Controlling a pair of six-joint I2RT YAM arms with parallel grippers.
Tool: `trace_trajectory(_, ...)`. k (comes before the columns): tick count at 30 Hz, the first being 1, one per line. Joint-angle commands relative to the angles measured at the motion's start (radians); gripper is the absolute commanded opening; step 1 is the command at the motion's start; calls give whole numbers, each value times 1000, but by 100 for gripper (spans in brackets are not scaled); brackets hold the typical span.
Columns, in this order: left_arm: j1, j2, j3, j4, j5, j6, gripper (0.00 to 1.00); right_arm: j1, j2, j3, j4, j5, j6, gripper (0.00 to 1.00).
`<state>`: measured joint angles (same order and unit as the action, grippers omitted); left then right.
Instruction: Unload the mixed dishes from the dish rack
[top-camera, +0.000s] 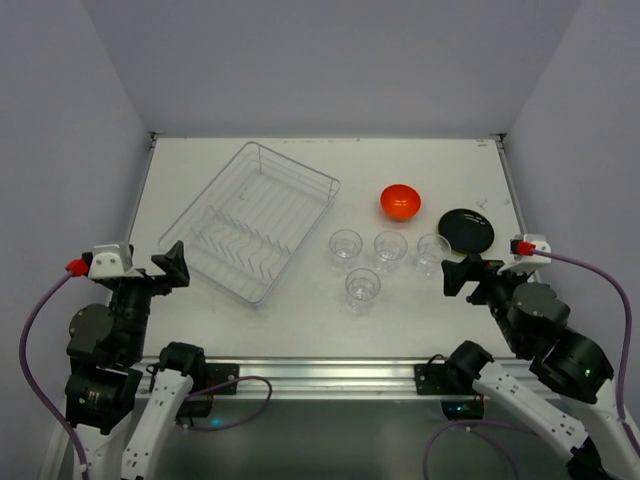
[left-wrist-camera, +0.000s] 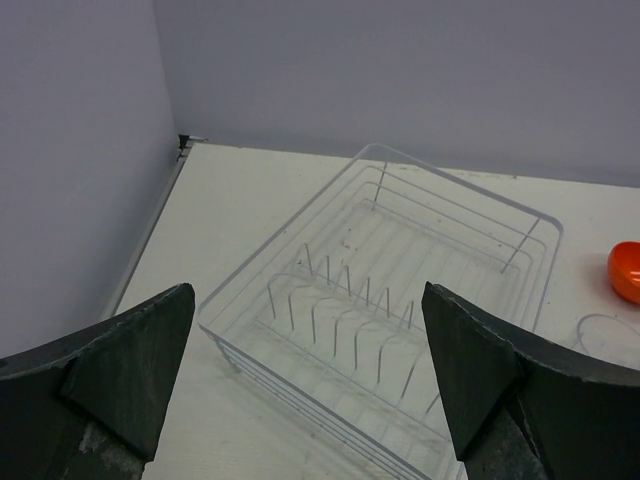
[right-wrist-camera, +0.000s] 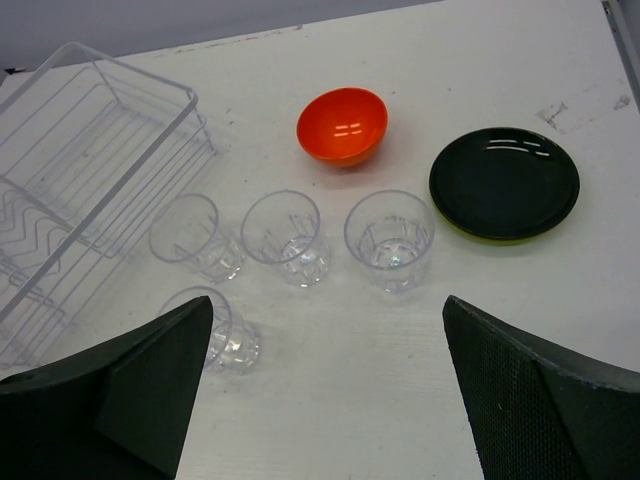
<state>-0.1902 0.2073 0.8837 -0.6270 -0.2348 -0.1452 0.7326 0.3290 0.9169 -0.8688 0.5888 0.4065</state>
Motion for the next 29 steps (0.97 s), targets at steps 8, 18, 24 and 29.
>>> trace_trajectory(8,-5,-3,37,-23,32,44,100,1,25,42,7,-18,-29,99)
trace_trajectory(18,-8,0,47,-36,29,49,100,1,22,46,4,-17,-21,99)
trace_trajectory(24,-9,9,46,-33,38,53,100,1,22,48,-1,-18,-21,99)
trace_trajectory(29,-9,17,47,-28,40,53,100,1,21,53,-10,3,-17,99)
